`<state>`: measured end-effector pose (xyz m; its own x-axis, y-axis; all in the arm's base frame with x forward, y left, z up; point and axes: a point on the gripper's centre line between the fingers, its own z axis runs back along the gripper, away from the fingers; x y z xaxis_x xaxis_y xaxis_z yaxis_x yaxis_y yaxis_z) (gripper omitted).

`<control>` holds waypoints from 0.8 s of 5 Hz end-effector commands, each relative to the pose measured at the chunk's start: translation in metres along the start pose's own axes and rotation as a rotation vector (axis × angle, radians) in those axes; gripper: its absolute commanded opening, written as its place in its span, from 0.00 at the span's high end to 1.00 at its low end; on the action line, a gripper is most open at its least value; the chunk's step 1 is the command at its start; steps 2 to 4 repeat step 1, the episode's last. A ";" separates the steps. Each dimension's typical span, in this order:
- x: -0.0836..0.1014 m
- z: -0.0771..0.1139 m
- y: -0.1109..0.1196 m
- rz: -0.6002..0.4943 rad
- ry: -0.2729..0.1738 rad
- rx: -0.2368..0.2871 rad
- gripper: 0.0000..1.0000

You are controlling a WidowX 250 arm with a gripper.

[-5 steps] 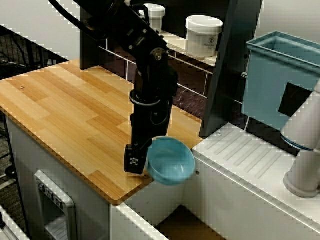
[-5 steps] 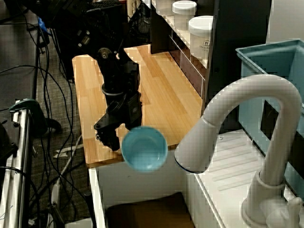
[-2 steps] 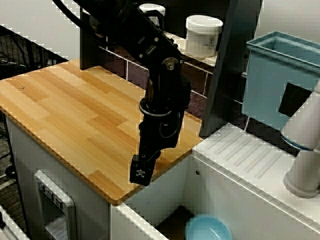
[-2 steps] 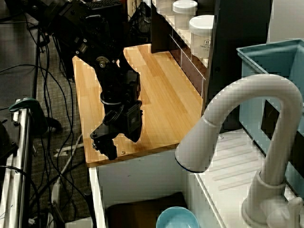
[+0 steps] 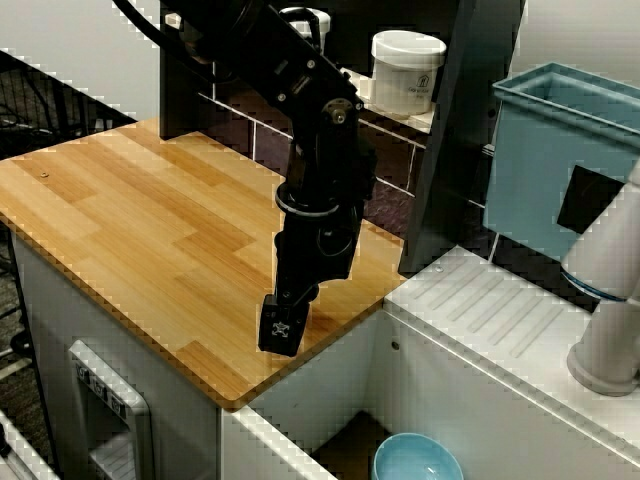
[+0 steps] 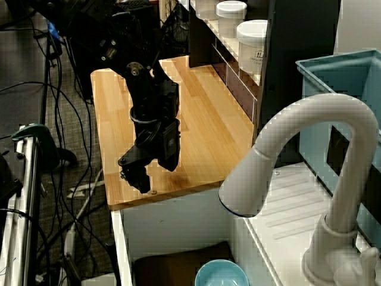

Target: Push into sink

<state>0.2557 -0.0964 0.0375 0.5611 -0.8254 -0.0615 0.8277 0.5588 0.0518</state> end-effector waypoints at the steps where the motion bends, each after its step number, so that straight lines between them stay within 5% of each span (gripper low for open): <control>1: 0.004 0.012 0.002 0.000 -0.040 0.026 0.00; 4: 0.004 0.012 0.002 0.000 -0.040 0.026 0.00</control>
